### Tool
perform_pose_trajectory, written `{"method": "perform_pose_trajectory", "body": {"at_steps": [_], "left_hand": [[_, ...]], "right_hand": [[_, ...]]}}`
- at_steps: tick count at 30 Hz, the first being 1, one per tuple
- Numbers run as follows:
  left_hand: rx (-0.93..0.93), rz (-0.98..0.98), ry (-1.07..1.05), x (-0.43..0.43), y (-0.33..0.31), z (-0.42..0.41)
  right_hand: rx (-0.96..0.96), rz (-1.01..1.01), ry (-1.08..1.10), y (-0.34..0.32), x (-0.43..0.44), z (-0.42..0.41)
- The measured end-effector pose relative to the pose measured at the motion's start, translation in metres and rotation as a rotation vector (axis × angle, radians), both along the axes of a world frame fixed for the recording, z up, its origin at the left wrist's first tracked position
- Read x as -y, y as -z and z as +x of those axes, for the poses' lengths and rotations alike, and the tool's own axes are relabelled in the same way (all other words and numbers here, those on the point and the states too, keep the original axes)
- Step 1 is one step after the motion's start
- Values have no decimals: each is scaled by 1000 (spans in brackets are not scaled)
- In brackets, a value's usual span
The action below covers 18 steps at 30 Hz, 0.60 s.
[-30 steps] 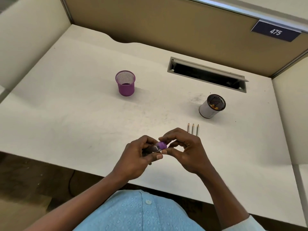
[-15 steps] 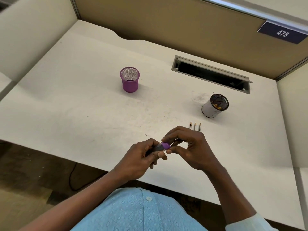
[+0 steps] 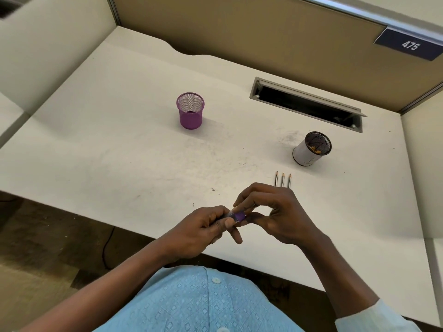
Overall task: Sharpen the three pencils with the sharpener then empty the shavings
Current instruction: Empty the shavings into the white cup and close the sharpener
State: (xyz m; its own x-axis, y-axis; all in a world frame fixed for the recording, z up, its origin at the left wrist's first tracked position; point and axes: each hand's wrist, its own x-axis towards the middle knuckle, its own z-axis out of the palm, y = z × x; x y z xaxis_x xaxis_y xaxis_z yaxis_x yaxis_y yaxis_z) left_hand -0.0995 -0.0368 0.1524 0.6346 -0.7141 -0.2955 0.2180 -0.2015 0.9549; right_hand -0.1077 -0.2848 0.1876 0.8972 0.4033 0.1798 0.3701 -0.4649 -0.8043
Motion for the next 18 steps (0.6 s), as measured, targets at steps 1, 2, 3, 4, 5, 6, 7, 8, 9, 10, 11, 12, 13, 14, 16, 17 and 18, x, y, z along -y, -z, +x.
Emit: {"method": "perform_pose_trajectory", "body": {"at_steps": [1, 2, 3, 4, 5, 6, 7, 8, 9, 10, 11, 12, 13, 14, 16, 17, 18], "left_hand": [[-1, 5, 3, -1, 0, -1], [-4, 13, 5, -2, -1, -2], [-11, 24, 9, -3, -1, -2], [-24, 33, 14, -5, -1, -2], [-48, 31, 22, -6, -1, -2], [-83, 17, 29, -8, -1, -3], [-115, 0, 38, -10, -1, -3], [-136, -12, 47, -11, -1, -3], [-150, -17, 53, -12, -1, -4], [-162, -24, 58, -13, -1, -5], [-171, -32, 60, -14, -1, -5], [-174, -37, 63, -14, -1, -5], [-173, -36, 64, -15, -1, -5], [-174, -35, 63, -16, -1, -4], [-177, -39, 52, -17, 0, -4], [-175, -41, 44, -17, 0, -4], [-177, -47, 29, -16, 0, -4]], "right_hand": [[5, -4, -2, 0, -1, -1], [11, -8, -4, 1, -2, -1], [19, -12, -6, 2, -2, -2], [27, -15, -10, 2, -3, -2], [35, -16, -16, 3, -4, -3], [41, -12, -25, 3, -6, -4], [42, -3, -31, 4, -7, -4], [37, 8, -38, 4, -7, -5], [31, 18, -43, 5, -8, -5], [26, 22, -45, 5, -10, -6], [28, 21, -46, 6, -11, -6], [31, 15, -46, 8, -12, -6], [34, 8, -45, 8, -14, -6], [36, 2, -42, 10, -15, -6], [45, 4, -26, 12, -17, -6], [48, 11, -11, 13, -17, -7], [49, 23, 9, 14, -17, -7]]}}
